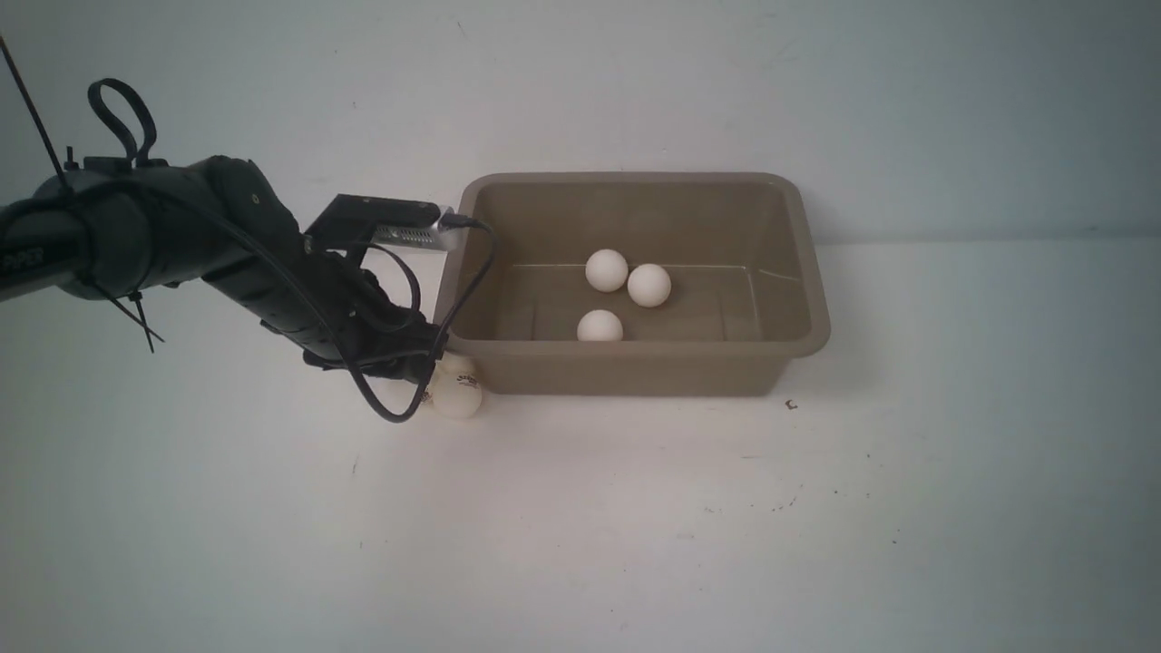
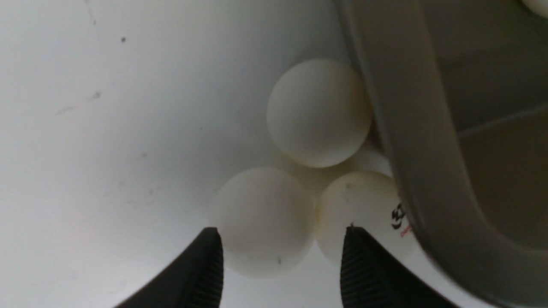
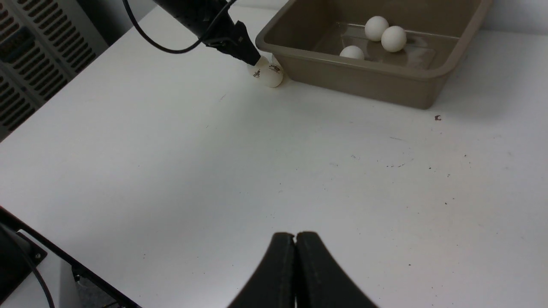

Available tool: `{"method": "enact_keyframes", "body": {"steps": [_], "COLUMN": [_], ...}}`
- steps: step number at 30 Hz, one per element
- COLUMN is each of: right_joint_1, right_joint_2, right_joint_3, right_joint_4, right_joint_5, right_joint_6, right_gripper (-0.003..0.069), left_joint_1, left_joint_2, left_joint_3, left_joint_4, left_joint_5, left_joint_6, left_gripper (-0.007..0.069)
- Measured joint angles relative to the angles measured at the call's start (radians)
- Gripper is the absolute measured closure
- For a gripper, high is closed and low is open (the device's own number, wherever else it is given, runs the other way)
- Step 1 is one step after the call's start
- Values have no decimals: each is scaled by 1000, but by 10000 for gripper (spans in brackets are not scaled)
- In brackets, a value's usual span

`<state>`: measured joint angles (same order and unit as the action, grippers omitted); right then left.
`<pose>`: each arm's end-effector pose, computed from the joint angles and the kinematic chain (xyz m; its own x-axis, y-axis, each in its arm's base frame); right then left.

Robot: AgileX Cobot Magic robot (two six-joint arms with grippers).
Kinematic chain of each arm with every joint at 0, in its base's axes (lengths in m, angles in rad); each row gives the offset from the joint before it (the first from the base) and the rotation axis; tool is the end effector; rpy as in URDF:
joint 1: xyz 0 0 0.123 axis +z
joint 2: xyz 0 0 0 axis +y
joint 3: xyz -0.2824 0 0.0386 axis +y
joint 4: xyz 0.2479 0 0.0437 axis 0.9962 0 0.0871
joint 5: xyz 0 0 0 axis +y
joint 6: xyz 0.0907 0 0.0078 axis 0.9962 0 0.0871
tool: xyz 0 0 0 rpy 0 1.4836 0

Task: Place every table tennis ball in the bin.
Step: Use the left arm to clamp the table tennis ball closest to it

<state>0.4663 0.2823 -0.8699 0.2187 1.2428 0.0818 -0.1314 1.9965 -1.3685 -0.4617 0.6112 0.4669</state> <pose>-0.0111 0.0154 0.3651 -0.5602 -0.1147 -0.8203 -0.5159 0.8231 0.2372 0.4111 -0.0779 0.1754 -0.8619 0.1918 -0.4694 0.3112 0.9309 -0.1911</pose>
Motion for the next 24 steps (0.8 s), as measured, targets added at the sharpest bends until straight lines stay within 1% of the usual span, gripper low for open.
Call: {"method": "enact_keyframes", "body": {"steps": [3,5,7,16,19,22,24], "right_joint_1": [0,0,0,0,0,0,0], "right_joint_2": [0,0,0,0,0,0,0], "right_joint_3": [0,0,0,0,0,0,0], "right_joint_4": [1,1,1,12,16,21,23], "right_joint_5": [0,0,-1,-5,-5,-6,-12], "right_joint_6": [-2,-8,-13,-16,-16,-16,-16], "right_gripper": [675,675,675,673,673,673,673], "left_joint_1": [0,0,0,0,0,0,0], "left_joint_2": [0,2,11,72,88,88,88], "left_joint_3": [0,0,0,-23,-47,-58,-62], "left_joint_4": [-29,-38,-40,-44,-44,-44,-35], "left_joint_5": [-10,-13,-14,-27,-29,-35,-35], "left_joint_6": [35,46,47,53,47,43,42], "left_gripper": [252,225,215,208,222,276,293]}}
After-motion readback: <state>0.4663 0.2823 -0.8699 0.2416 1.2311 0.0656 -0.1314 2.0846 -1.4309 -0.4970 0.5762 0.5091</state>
